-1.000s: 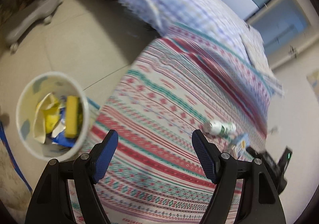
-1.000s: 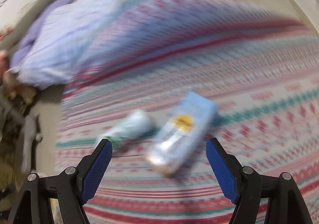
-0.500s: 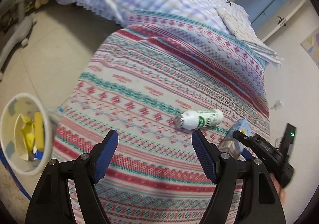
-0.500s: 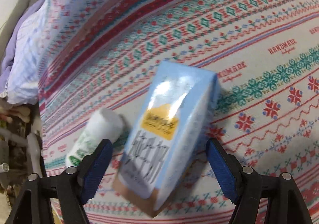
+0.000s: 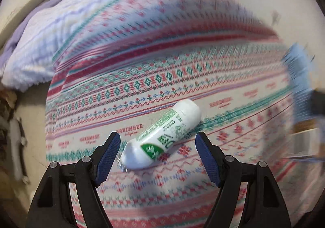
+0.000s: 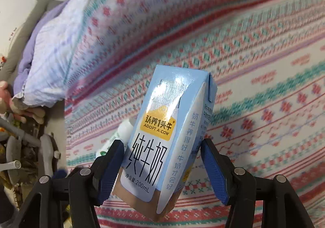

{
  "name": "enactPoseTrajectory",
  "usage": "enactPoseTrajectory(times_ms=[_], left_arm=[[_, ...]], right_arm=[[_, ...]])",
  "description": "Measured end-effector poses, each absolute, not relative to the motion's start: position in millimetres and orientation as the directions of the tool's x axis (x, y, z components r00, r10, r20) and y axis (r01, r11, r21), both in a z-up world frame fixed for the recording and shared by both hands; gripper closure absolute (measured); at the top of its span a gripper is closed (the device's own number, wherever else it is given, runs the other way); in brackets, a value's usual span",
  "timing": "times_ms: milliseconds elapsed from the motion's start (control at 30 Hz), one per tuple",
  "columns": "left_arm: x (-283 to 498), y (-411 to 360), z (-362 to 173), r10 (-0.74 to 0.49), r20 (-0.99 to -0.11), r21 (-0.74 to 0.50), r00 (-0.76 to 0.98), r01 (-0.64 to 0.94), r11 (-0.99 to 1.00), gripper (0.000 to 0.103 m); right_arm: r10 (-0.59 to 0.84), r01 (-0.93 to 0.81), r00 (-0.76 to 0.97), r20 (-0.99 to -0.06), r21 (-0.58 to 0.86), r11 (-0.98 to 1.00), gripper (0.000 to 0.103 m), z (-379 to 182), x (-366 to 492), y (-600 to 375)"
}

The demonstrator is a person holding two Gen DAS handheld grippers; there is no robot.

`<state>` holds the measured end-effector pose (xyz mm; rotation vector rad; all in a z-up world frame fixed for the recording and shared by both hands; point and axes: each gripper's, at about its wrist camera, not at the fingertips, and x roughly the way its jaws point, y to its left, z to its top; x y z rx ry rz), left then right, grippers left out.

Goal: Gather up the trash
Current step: 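Grasp white milk carton with right gripper while left gripper grasps white AD bottle, then carry AD bottle with left gripper and milk carton with right gripper to wastebasket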

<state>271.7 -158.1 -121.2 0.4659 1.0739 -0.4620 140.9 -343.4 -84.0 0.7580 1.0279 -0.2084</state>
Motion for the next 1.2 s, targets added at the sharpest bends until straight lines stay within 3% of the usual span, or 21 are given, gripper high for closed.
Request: enactPoseTrajectory(times_ms=[33,67,167,267,500,833,1200], left_arm=[[274,-161,-129,-0.104,-0.908,0.163,0.405,0.572,0.804,0.026],[275,-161,-135,-0.087,-0.909,0.178,0.408,0.567,0.804,0.044],[282,-156,-141,-0.085,-0.914,0.153,0.398,0.53,0.834,0.059],[285,-143,-130,-0.181,-0.919,0.016,0.349,0.493,0.87,0.061],[270,-109,-104,-0.243,-0.909,-0.077,0.339,0.437,0.896,0.061],[219,-46,-46,-0.205,-0.853,-0.03,0.479,0.348,0.937,0.061],[207,20,-20,-0.201,-0.823,-0.048,0.531,0.288,0.956,0.061]], right_arm=[[0.177,0.494,0.526,-0.832,0.468,0.733,0.036,-79,137,-345],[0.177,0.495,0.528,-0.83,0.471,0.73,0.036,-77,135,-348],[0.177,0.502,0.538,-0.824,0.481,0.718,0.036,-72,127,-358],[0.176,0.506,0.537,-0.825,0.482,0.715,0.036,-70,122,-364],[0.174,0.495,0.548,-0.818,0.485,0.721,0.036,-66,117,-371],[0.2,0.433,0.564,-0.801,0.493,0.755,0.036,-58,118,-348],[0.21,0.366,0.558,-0.803,0.465,0.806,0.036,-54,127,-304]])
